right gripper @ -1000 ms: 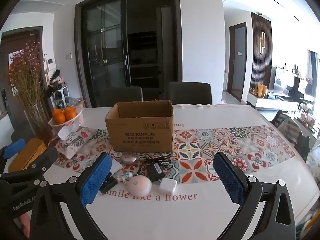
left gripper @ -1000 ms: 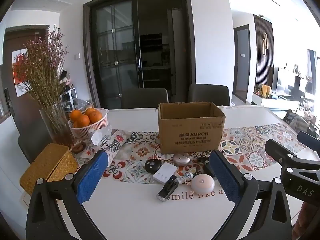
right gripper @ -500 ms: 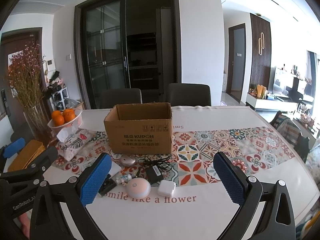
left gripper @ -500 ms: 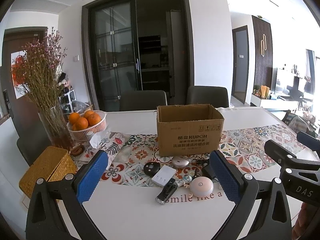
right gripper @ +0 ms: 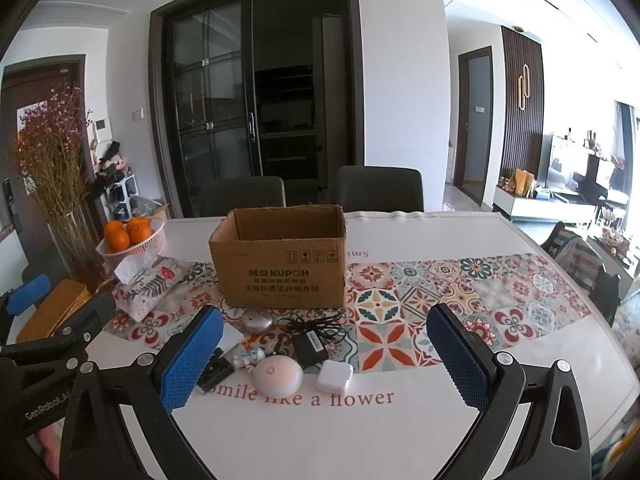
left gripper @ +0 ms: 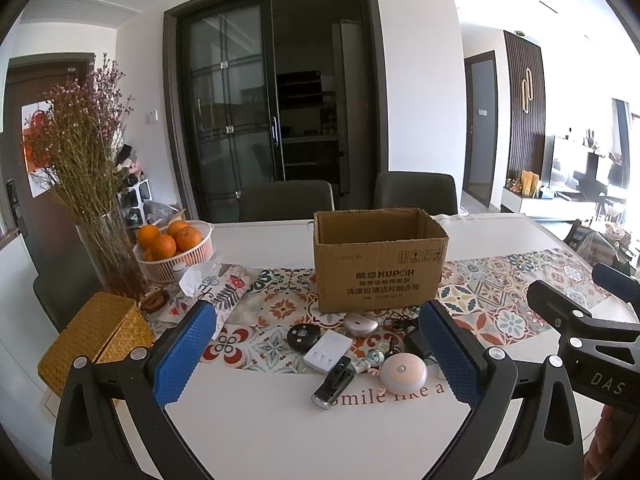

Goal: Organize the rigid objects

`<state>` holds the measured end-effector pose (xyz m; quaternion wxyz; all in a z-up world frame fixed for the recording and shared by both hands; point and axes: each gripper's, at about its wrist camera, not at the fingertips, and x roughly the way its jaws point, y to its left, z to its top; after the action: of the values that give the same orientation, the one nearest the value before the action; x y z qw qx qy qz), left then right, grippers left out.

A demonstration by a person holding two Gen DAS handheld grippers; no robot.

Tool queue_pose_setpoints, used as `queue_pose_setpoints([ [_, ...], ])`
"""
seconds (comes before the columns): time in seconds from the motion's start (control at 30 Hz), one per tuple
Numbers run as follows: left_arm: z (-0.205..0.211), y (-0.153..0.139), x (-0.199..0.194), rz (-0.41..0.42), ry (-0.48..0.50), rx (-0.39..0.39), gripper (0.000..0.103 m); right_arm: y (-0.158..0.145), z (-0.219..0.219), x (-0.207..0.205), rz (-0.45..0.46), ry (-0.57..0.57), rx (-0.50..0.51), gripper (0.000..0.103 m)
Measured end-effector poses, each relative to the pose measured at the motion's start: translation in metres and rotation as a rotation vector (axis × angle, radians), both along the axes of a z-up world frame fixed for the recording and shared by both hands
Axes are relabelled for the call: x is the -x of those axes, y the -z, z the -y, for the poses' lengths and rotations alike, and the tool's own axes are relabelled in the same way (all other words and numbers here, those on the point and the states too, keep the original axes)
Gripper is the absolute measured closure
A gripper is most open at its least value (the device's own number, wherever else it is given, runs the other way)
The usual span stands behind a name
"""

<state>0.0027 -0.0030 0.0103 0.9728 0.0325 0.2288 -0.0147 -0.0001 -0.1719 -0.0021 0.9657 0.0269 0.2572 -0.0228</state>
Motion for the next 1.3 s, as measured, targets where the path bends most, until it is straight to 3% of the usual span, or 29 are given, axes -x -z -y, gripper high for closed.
queue_pose_setpoints([
  [1.3, -0.0013, 0.0064, -0.0075, -0.029, 0.013, 0.011, 0.0, 0.0025, -0.0009, -0.0023, -0.014, -0.004, -0.004, 0.0],
])
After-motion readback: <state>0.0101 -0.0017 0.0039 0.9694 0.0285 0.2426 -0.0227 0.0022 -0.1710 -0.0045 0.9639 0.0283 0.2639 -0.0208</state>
